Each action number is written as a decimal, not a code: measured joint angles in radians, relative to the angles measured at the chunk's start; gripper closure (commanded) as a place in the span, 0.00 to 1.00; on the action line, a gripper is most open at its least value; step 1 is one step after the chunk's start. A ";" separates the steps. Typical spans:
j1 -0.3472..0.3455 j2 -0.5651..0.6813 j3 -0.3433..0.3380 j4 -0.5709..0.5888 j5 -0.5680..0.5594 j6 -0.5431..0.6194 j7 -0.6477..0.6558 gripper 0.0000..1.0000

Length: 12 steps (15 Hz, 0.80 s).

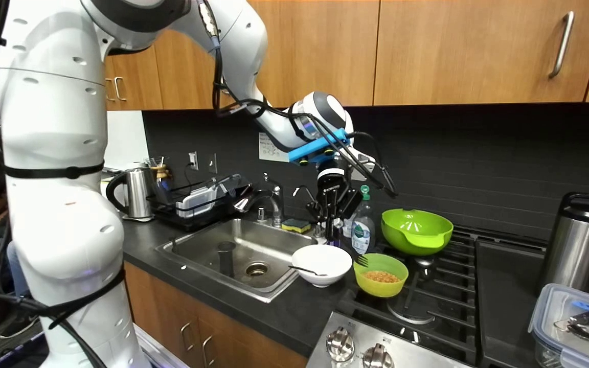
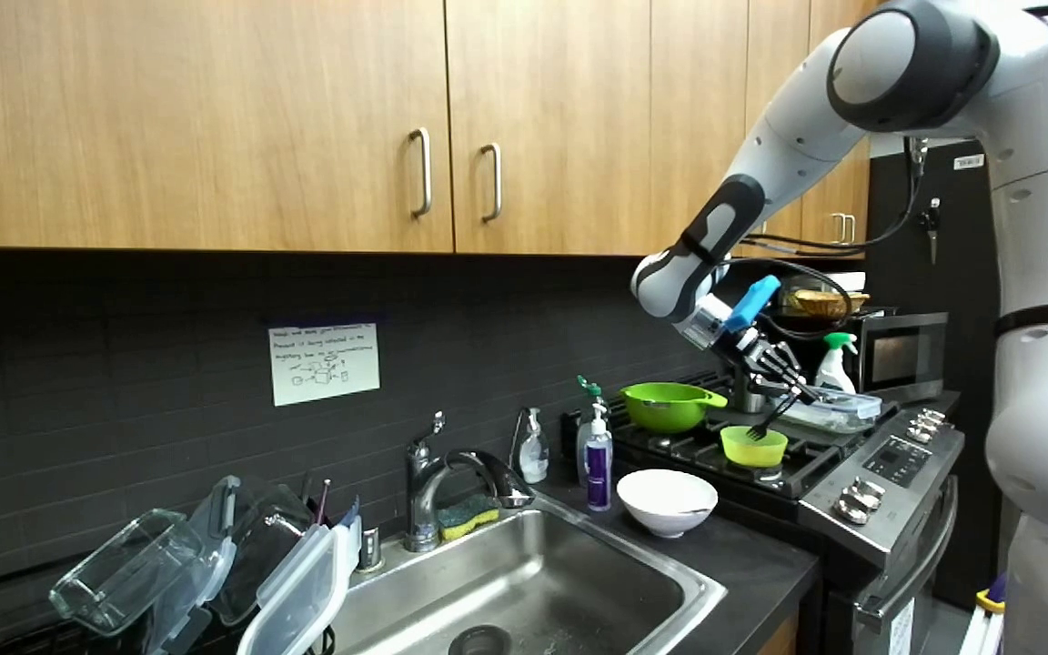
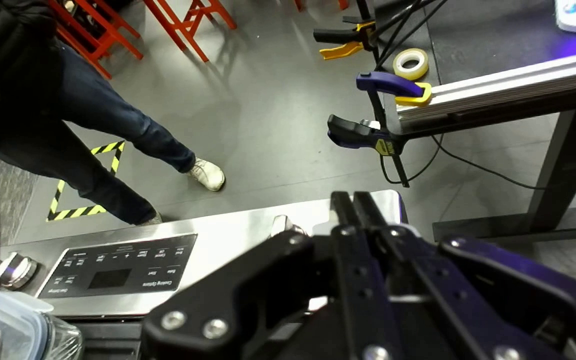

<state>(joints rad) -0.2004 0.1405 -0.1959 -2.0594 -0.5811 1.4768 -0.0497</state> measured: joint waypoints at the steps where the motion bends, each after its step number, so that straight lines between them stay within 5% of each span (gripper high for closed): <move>1: 0.000 0.009 0.000 0.009 0.000 -0.005 -0.003 0.99; 12: 0.000 0.109 0.000 0.104 0.000 -0.052 -0.020 0.99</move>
<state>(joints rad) -0.2005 0.2490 -0.1958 -1.9552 -0.5811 1.4253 -0.0694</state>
